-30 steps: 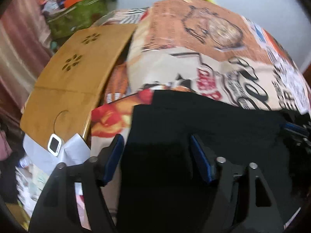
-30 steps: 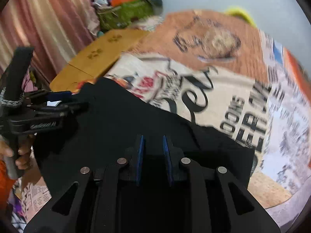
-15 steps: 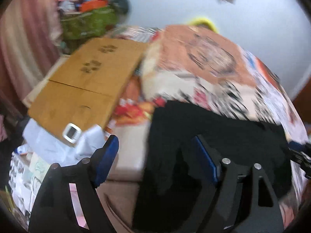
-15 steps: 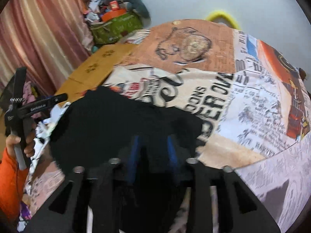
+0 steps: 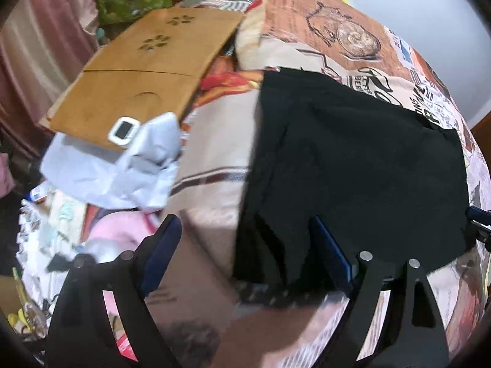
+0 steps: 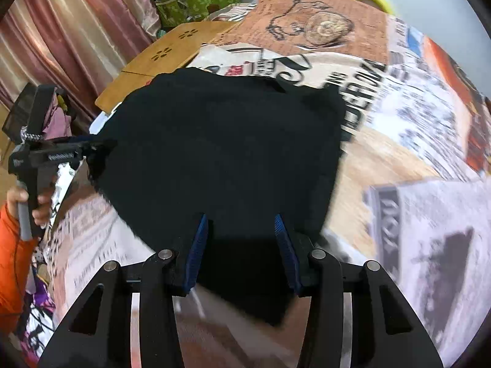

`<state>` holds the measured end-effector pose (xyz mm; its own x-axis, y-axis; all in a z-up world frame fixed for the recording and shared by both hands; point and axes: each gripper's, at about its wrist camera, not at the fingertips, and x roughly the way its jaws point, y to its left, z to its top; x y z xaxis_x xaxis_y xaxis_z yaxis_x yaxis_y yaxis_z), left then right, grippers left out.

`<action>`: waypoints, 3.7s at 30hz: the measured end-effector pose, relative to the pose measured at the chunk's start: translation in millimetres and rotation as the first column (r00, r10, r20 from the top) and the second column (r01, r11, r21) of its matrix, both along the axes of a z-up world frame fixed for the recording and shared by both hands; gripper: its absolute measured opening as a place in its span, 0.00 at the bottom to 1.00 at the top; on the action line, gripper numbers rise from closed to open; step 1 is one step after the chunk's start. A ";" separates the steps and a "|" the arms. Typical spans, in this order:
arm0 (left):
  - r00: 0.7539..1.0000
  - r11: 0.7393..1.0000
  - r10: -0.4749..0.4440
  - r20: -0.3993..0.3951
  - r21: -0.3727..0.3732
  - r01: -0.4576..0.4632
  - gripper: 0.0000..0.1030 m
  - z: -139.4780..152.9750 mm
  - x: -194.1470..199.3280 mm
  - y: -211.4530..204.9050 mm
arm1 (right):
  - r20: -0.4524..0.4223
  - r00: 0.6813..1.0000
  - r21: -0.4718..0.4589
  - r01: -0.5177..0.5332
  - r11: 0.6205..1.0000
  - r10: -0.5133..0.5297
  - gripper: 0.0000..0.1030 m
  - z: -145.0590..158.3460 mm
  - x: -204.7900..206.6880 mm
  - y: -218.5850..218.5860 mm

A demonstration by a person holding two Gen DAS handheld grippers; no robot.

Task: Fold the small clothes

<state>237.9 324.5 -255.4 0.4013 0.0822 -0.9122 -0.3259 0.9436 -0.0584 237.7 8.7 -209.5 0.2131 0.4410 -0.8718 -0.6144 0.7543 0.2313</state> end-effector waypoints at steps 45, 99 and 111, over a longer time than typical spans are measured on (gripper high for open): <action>0.583 0.961 -0.214 0.784 0.276 -0.019 1.00 280.3 -272.0 -221.9 | 0.654 0.666 0.503 -0.027 0.864 -0.360 0.99 222.5 -232.5 -95.9; 0.591 0.964 -0.224 0.775 0.266 0.017 1.00 265.6 -267.1 -212.4 | 0.634 0.681 0.494 0.005 0.869 -0.365 0.99 227.3 -237.4 -107.9; 0.594 0.963 -0.243 0.767 0.266 0.050 1.00 268.2 -267.3 -213.2 | 0.637 0.679 0.493 0.005 0.870 -0.365 0.99 229.5 -235.1 -111.4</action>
<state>-29.4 111.3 12.8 0.9748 0.0913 -0.2035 -0.1000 0.9944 -0.0328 2.6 -102.7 20.0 0.7873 0.5947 -0.1631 -0.5829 0.8040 0.1178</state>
